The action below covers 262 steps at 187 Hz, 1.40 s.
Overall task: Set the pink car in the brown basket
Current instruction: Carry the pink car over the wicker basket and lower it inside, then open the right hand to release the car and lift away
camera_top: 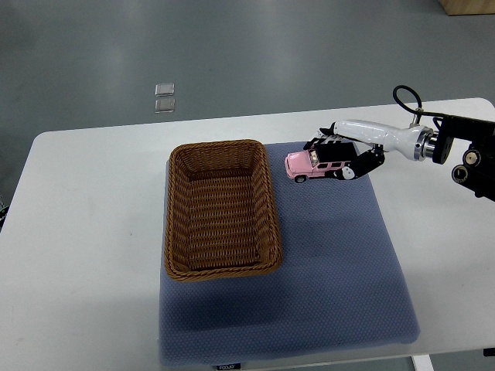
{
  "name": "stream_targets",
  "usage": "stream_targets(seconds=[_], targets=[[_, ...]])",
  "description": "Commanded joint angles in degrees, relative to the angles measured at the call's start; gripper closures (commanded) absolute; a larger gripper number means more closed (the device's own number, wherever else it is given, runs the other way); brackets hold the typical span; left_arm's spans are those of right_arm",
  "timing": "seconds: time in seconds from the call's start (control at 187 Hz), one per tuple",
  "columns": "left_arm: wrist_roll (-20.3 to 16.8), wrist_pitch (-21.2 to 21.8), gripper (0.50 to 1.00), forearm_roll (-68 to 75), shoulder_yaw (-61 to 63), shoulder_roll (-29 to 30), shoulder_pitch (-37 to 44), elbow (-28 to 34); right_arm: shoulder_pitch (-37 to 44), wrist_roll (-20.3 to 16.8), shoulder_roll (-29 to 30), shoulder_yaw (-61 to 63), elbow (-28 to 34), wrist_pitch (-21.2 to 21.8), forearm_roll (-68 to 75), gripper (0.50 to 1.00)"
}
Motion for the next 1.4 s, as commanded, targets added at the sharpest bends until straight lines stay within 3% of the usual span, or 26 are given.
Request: stream_targets(seconds=[0.0, 0.3, 0.599, 0.803, 0.91, 0.942, 0.947, 0.953, 0.958, 0.963, 0.969, 0.985, 0.99, 1.022, 1.397], targets=[[0.0, 0.0, 0.5, 0.0, 0.0, 0.0, 0.0, 0.0, 3.6, -0.2, 3.8, -0.4, -0.3, 1.4, 0.0, 1.0], [0.0, 0.0, 0.5, 0.0, 0.1, 0.0, 0.0, 0.0, 9.2, -1.0, 18.5, -7.1, -8.1, 1.8, 0.0, 1.0], [0.0, 0.0, 0.5, 0.0, 0.1, 0.0, 0.0, 0.0, 7.6, -1.1, 26.5, -9.1, -18.2, 1.0, 0.0, 1.0], [0.0, 0.0, 0.5, 0.0, 0.0, 0.0, 0.0, 0.0, 6.1, -1.1, 28.0, -9.0, -18.9, 1.0, 0.0, 1.0], [0.0, 0.0, 0.5, 0.0, 0.0, 0.0, 0.0, 0.0, 5.8, -1.8, 28.0, -9.1, -18.9, 1.0, 0.3, 0.897], [0.0, 0.0, 0.5, 0.0, 0.0, 0.0, 0.0, 0.0, 5.8, -1.8, 28.0, -9.0, -18.9, 1.0, 0.4, 0.824], [0.0, 0.0, 0.5, 0.0, 0.0, 0.0, 0.0, 0.0, 5.8, -1.8, 28.0, -9.0, -18.9, 1.0, 0.5, 0.787], [0.0, 0.0, 0.5, 0.0, 0.0, 0.0, 0.0, 0.0, 5.8, -1.8, 28.0, -9.0, -18.9, 1.0, 0.5, 0.787], [0.0, 0.0, 0.5, 0.0, 0.0, 0.0, 0.0, 0.0, 5.8, -1.8, 28.0, -8.9, -18.9, 1.0, 0.5, 0.749], [0.0, 0.0, 0.5, 0.0, 0.0, 0.0, 0.0, 0.0, 5.8, -1.8, 28.0, -8.9, -18.9, 1.0, 0.5, 0.748], [0.0, 0.0, 0.5, 0.0, 0.0, 0.0, 0.0, 0.0, 5.8, -1.8, 28.0, -8.8, -18.9, 1.0, 0.6, 0.712], [0.0, 0.0, 0.5, 0.0, 0.0, 0.0, 0.0, 0.0, 5.7, -1.8, 28.0, -8.6, -18.9, 0.9, 0.8, 0.677], [0.0, 0.0, 0.5, 0.0, 0.0, 0.0, 0.0, 0.0, 5.7, -1.8, 28.0, -8.5, -18.9, 0.9, 0.9, 0.642], [0.0, 0.0, 0.5, 0.0, 0.0, 0.0, 0.0, 0.0, 5.6, -1.8, 28.0, -8.3, -18.9, 0.9, 1.3, 0.591], [0.0, 0.0, 0.5, 0.0, 0.0, 0.0, 0.0, 0.0, 5.7, -2.0, 26.8, -5.9, -19.2, 1.5, 10.2, 0.583]])
